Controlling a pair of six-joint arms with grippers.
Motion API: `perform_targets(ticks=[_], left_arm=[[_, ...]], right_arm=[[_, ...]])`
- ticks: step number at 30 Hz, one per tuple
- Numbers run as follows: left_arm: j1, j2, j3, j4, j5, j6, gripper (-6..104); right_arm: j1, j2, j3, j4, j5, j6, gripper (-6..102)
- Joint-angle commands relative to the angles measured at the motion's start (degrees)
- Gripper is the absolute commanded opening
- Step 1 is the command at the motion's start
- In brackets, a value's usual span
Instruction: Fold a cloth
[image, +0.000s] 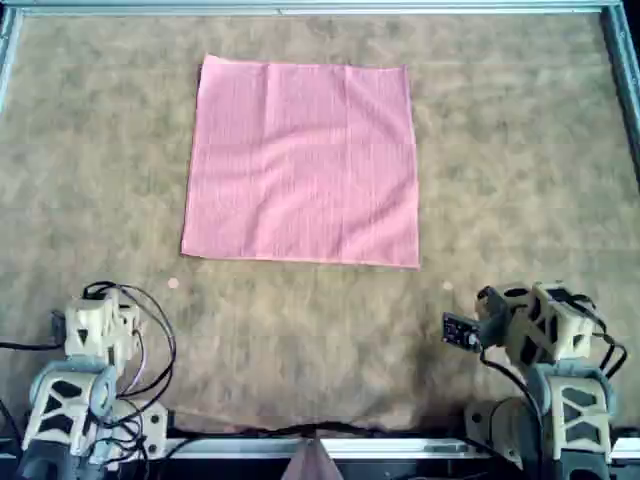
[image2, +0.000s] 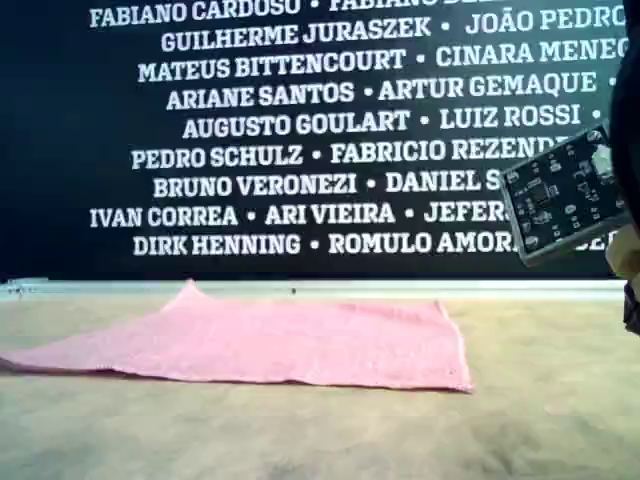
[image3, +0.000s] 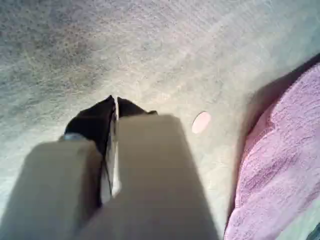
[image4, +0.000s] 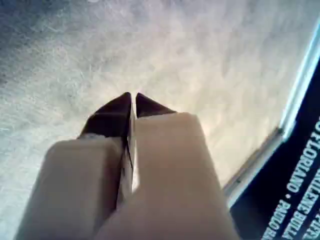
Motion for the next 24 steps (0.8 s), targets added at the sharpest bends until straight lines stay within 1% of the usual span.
perform_targets(ticks=[1,2,3,5,13,14,15,17,18,19,24], left_arm=[[0.7,0.0,-1.8,0.1,0.1,-0.2,0],[0.7,0.0,-1.8,0.1,0.1,-0.2,0],[0.8,0.0,-1.8,0.1,0.1,-0.2,0],[0.7,0.0,-1.8,0.1,0.1,-0.2,0],[0.7,0.0,-1.8,0.1,0.1,-0.2,0],[0.7,0.0,-1.8,0.1,-0.4,-0.2,0],[1.1,0.0,-1.8,0.1,-0.7,0.4,0],[1.2,0.0,-1.8,0.1,-0.6,0.4,0],[1.0,0.0,-1.8,0.1,-0.1,0.4,0],[0.7,0.0,-1.8,0.1,0.1,-0.1,0],[0.7,0.0,-1.8,0.1,0.1,-0.2,0]], right_arm=[[0.4,2.1,0.4,-0.3,-0.3,0.09,3],[0.3,2.1,0.4,-0.3,-0.3,-0.44,3],[0.3,2.1,0.4,-0.3,-0.1,-0.53,3],[0.0,2.1,0.4,-0.3,0.5,-0.53,3],[0.3,2.1,0.4,-0.3,0.0,-0.53,3],[0.3,2.1,0.4,-0.3,-0.2,-0.53,3],[0.3,2.1,0.4,-0.3,-0.2,-0.53,3],[0.3,2.1,0.4,-0.3,-0.2,-0.53,3],[0.3,2.1,0.4,-0.3,-0.3,-0.53,3],[0.3,2.1,0.4,-0.3,-0.3,-0.53,3],[0.3,2.1,0.4,-0.4,-0.3,-0.44,4]])
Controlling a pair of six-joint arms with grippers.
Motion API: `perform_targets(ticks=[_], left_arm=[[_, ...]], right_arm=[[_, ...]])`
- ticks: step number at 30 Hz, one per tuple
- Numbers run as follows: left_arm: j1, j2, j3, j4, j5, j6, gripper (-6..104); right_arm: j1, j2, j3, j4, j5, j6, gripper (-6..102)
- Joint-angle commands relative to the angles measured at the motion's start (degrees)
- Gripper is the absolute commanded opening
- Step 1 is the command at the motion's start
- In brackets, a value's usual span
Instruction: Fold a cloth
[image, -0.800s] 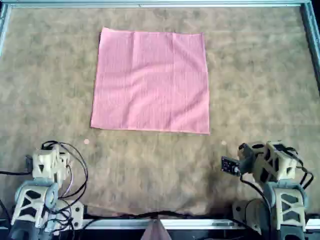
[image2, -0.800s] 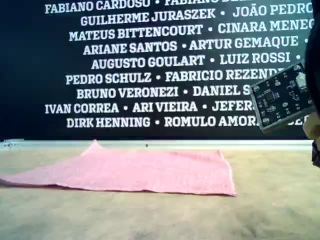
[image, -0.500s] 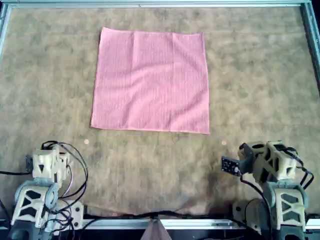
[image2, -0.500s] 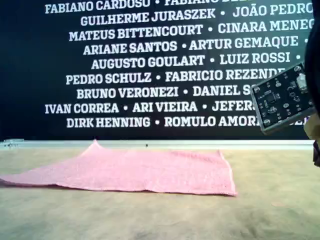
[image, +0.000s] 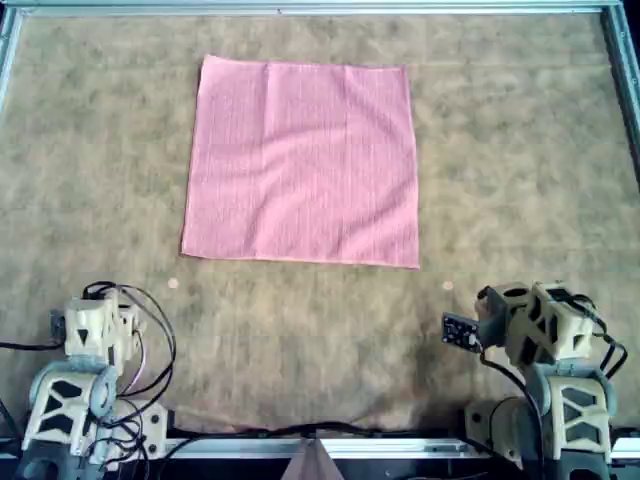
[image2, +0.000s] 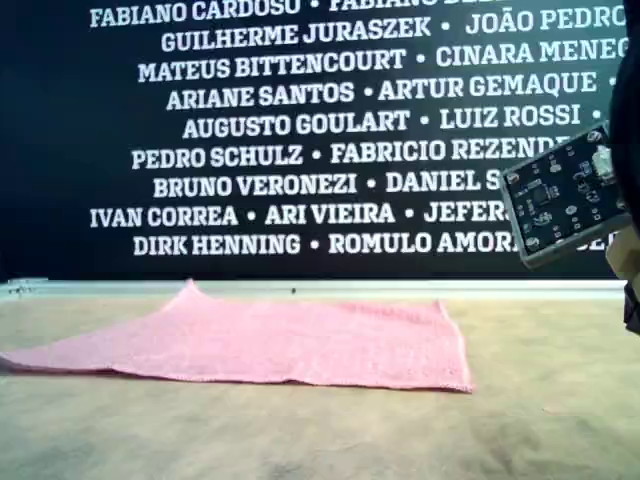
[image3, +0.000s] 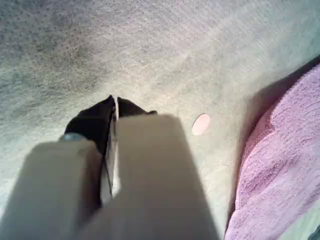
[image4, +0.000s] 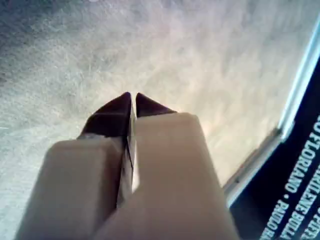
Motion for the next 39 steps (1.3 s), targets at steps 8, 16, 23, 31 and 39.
perform_targets(ticks=[8,16,23,31,39], left_arm=[[0.7,0.3,-1.8,0.1,0.4,-0.3,1],[0.5,1.2,-1.9,-1.2,0.6,0.2,2],[0.6,1.2,-2.0,-9.8,0.5,-0.4,34],[0.5,1.2,-1.8,-12.7,0.5,-0.4,81],[0.5,1.2,-2.2,-12.5,0.6,-0.4,91]], right_arm=[[0.3,2.1,0.4,-0.5,-0.3,-0.26,4],[0.4,2.2,0.4,-3.5,-0.4,-0.26,4],[0.4,2.2,0.4,-17.1,-0.4,0.44,12],[0.4,2.2,0.4,-18.1,-0.4,0.53,52],[4.7,2.2,-1.8,-18.5,-3.2,-0.44,60]])
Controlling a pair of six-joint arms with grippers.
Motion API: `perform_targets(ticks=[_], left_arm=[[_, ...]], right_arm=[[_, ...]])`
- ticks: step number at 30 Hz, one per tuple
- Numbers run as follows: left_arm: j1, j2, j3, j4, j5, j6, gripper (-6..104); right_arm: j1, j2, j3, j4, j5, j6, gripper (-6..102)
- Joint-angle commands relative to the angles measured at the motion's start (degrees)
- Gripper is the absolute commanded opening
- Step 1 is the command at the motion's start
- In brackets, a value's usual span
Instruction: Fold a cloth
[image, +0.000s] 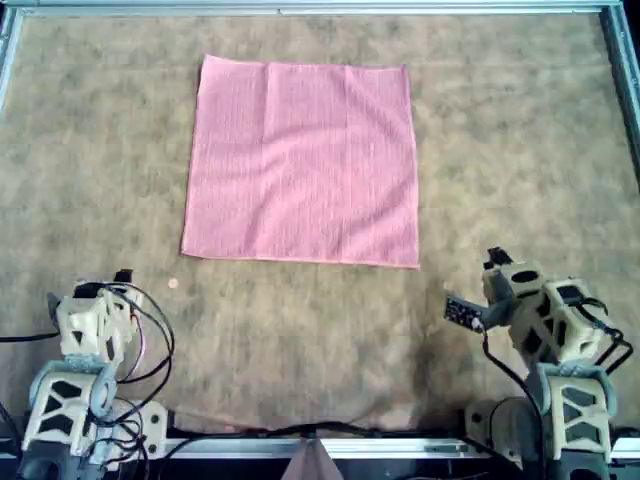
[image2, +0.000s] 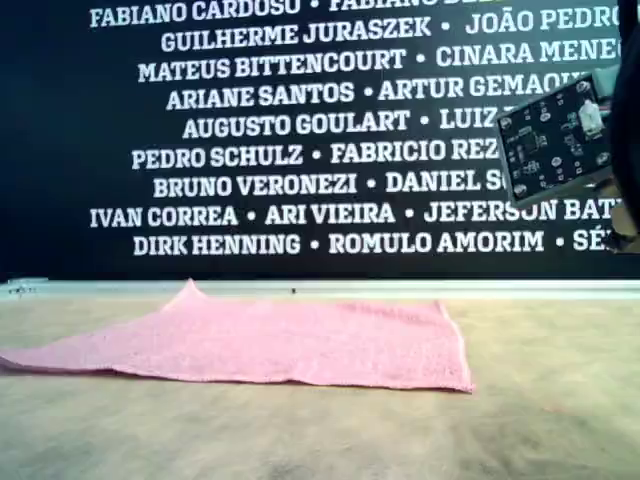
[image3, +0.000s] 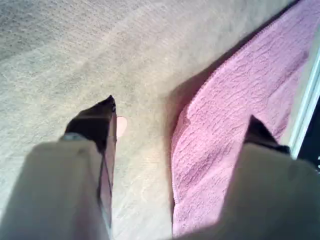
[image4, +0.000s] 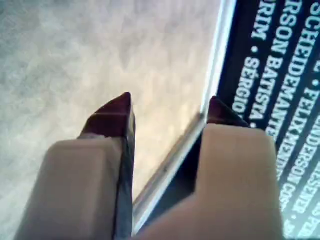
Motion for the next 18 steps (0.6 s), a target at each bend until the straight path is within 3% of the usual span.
perform_targets(ticks=[1,3,5,9,13,15,18], left_arm=[[0.4,0.8,-2.2,-1.4,0.3,-0.3,91],[0.1,-0.4,-2.6,-1.3,0.3,-0.4,91],[-1.1,-0.4,-3.7,-1.1,0.3,-0.4,91],[-3.7,-0.5,-7.1,-1.0,0.3,-0.5,91],[-10.1,-6.1,-11.7,-0.8,0.2,-0.6,91],[-12.9,-13.4,-14.1,-0.8,0.2,-2.1,91],[-14.6,-26.8,-20.3,-0.9,0.2,-7.4,93]], right_arm=[[5.5,2.2,-2.7,-2.0,-3.0,-0.26,60],[9.4,2.0,-4.5,-1.8,-4.1,0.18,60],[12.3,1.9,-6.0,-1.8,-3.5,0.35,62],[13.2,0.5,-7.8,-1.8,-3.4,0.09,62],[13.3,-8.9,-10.6,-1.8,-3.4,-0.18,62],[13.4,-18.3,-14.6,-2.0,-3.5,-0.18,62],[13.4,-34.9,-22.5,-1.9,-4.5,-0.18,62]])
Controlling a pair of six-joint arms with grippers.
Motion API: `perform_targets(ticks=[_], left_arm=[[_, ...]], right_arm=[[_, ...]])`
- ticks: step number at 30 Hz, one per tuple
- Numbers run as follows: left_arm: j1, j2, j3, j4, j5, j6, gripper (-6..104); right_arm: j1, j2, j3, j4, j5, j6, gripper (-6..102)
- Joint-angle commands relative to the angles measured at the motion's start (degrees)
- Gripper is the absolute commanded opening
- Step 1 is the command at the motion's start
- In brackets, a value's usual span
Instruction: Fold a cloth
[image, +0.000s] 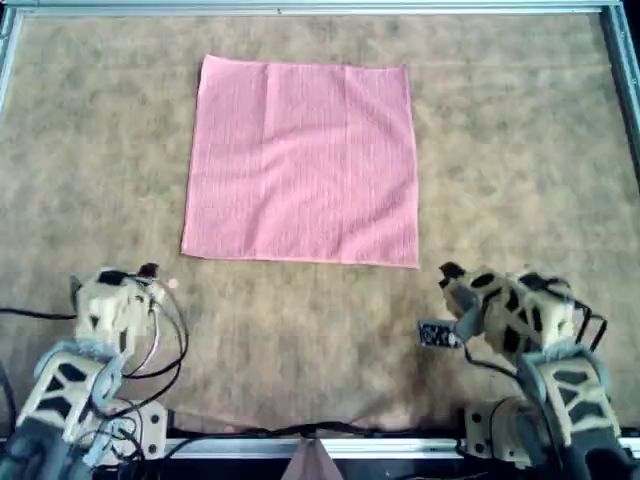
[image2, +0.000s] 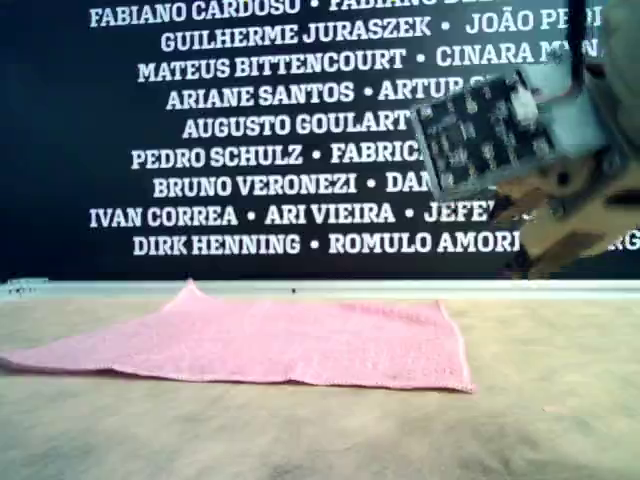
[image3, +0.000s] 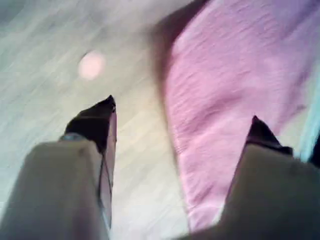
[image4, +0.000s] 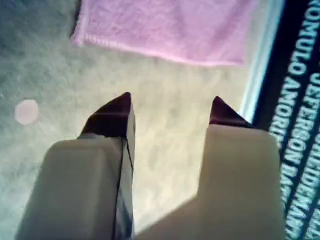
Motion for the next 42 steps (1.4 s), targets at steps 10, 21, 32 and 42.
perform_targets(ticks=[10,21,32,42], left_arm=[[-2.6,-41.6,-29.4,-1.3,0.2,-7.4,93],[-2.6,-54.2,-38.7,-1.8,0.2,-7.4,93],[-2.6,-63.3,-46.4,-1.8,0.2,-7.4,93],[-2.6,-66.4,-50.4,-1.8,0.2,-7.3,93]], right_arm=[[3.3,-43.7,-22.4,-2.1,-0.9,-0.26,62],[5.1,-45.3,-25.6,-3.1,-0.5,-0.09,62],[5.1,-62.9,-36.2,-3.1,-0.6,-0.18,62],[5.1,-67.0,-42.4,-3.1,0.0,0.09,62]])
